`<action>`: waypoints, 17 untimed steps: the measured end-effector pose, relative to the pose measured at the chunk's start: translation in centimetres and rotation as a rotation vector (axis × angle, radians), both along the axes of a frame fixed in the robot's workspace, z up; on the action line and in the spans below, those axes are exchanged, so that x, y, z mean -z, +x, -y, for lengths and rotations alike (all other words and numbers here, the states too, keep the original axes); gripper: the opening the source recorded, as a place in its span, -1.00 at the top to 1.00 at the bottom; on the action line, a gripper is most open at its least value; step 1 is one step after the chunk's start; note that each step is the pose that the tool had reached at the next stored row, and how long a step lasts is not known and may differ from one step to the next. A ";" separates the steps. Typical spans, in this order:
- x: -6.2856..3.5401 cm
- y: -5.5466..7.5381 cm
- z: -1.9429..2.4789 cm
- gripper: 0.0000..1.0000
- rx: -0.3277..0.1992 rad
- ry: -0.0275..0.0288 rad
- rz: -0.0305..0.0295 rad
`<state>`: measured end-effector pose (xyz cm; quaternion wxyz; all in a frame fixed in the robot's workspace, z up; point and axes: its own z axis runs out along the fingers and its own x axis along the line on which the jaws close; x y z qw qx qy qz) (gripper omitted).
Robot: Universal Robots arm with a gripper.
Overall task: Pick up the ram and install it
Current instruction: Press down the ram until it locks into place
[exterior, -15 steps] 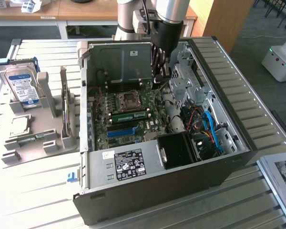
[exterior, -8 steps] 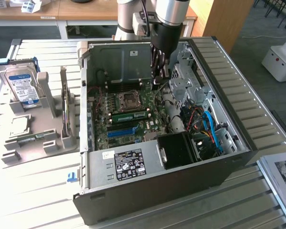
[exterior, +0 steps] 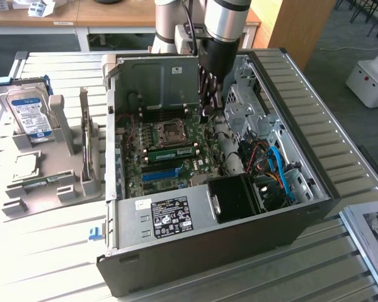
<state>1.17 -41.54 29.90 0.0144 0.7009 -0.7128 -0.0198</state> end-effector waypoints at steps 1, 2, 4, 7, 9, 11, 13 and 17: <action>0.17 0.0 0.00 0.80 0.000 -0.0001 0.0000; 0.34 0.0 0.00 0.80 0.000 -0.0001 0.0000; 0.68 0.0 0.00 0.80 0.000 0.0000 0.0000; 1.19 0.0 0.01 0.80 0.000 -0.0001 0.0000; 1.54 0.0 0.00 0.80 0.000 -0.0001 0.0000; 1.89 0.0 0.00 0.80 0.000 -0.0001 0.0000; 2.24 0.0 0.00 0.80 0.000 0.0000 0.0001; 2.85 0.0 0.00 0.80 0.000 -0.0001 0.0000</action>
